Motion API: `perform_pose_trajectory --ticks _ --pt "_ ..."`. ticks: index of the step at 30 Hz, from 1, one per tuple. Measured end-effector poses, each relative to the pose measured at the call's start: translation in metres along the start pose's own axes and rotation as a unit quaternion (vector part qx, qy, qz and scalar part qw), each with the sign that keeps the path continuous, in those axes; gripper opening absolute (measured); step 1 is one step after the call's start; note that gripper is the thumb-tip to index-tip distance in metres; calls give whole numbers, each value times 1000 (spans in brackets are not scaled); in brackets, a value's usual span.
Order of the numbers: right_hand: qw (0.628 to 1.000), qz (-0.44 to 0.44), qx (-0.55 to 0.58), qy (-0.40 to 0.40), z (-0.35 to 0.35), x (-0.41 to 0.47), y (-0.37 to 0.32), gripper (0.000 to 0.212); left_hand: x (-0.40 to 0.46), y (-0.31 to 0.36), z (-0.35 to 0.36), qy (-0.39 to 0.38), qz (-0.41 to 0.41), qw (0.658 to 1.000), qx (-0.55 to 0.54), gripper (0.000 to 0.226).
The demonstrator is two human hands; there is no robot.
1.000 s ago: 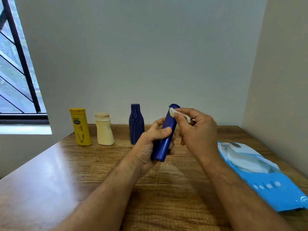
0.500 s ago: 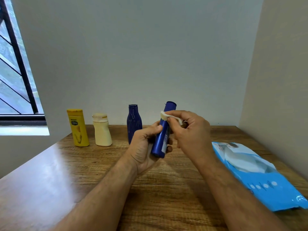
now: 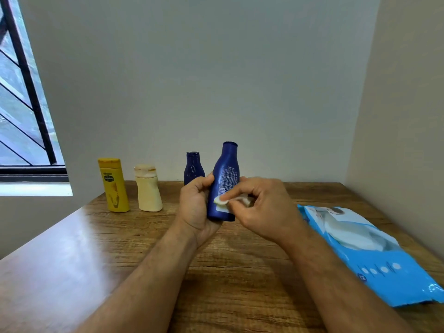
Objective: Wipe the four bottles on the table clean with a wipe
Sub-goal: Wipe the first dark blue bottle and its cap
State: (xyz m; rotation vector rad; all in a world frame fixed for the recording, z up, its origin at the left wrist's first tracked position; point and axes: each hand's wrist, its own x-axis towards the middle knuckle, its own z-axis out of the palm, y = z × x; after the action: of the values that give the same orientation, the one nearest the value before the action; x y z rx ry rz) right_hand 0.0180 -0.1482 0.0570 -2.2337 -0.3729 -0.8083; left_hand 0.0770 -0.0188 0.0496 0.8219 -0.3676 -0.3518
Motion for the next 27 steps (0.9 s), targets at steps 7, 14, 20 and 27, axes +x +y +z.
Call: perform_pose_trajectory --ticks 7,14,20,27 --pt "975 19 -30 218 -6 8 6 19 -3 -11 8 -22 -28 998 55 35" --pt "997 37 48 -45 2 0 -5 18 1 -1 2 14 6 1000 4 45" --pt "996 36 69 52 2 1 -3 13 0 -5 3 -20 21 999 28 38" --pt "976 43 73 200 -3 6 3 14 -5 -8 9 -25 28 995 89 36"
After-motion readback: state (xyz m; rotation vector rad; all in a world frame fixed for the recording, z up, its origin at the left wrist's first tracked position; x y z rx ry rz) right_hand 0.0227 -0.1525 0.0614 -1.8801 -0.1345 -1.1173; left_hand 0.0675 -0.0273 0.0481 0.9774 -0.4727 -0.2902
